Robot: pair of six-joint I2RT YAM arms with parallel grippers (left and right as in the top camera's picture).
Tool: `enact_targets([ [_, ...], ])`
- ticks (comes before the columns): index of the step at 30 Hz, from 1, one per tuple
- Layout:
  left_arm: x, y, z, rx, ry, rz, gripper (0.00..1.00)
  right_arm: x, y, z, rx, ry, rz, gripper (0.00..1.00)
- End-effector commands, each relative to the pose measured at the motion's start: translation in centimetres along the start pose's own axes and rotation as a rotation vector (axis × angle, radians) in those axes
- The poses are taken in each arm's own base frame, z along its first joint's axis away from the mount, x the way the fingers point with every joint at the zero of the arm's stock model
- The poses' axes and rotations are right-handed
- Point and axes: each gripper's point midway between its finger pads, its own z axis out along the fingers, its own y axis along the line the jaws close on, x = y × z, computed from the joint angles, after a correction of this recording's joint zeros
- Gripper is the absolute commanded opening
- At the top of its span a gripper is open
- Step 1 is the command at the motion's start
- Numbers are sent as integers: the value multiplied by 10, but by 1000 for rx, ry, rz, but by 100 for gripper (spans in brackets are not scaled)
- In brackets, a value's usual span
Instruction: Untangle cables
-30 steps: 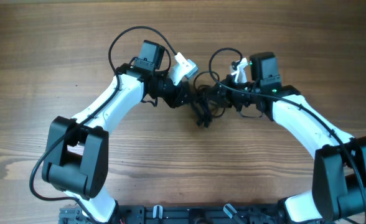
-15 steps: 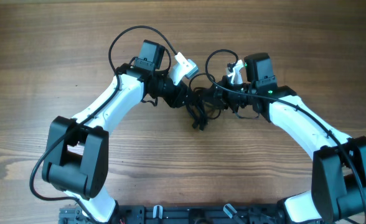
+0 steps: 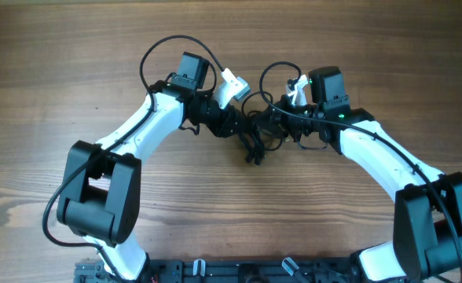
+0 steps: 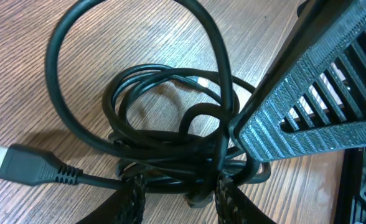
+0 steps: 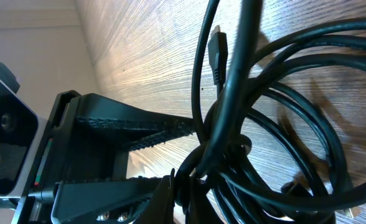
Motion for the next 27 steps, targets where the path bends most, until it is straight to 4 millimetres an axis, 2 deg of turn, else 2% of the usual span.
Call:
enact_targets([
  [1, 5, -4, 13, 2, 30, 33, 38, 1, 8, -1, -29, 9, -13, 4],
  [4, 4, -4, 15, -10, 33, 44, 38, 1, 8, -1, -29, 9, -13, 4],
  [7, 2, -4, 16, -11, 27, 26, 45, 1, 8, -1, -29, 9, -13, 4],
  [10, 1, -6, 16, -2, 22, 23, 47, 1, 8, -1, -29, 9, -13, 4],
  [14, 1, -5, 16, -4, 22, 24, 33, 1, 8, -1, -30, 9, -13, 4],
  [17, 3, 3, 16, -49, 33, 27, 25, 1, 8, -1, -30, 9, -13, 4],
  [22, 2, 35, 14, -216, 32, -100, 22, 1, 8, -1, -29, 9, -14, 4],
  [27, 1, 35, 15, -215, 27, -104, 25, 1, 7, -1, -26, 6, -13, 4],
])
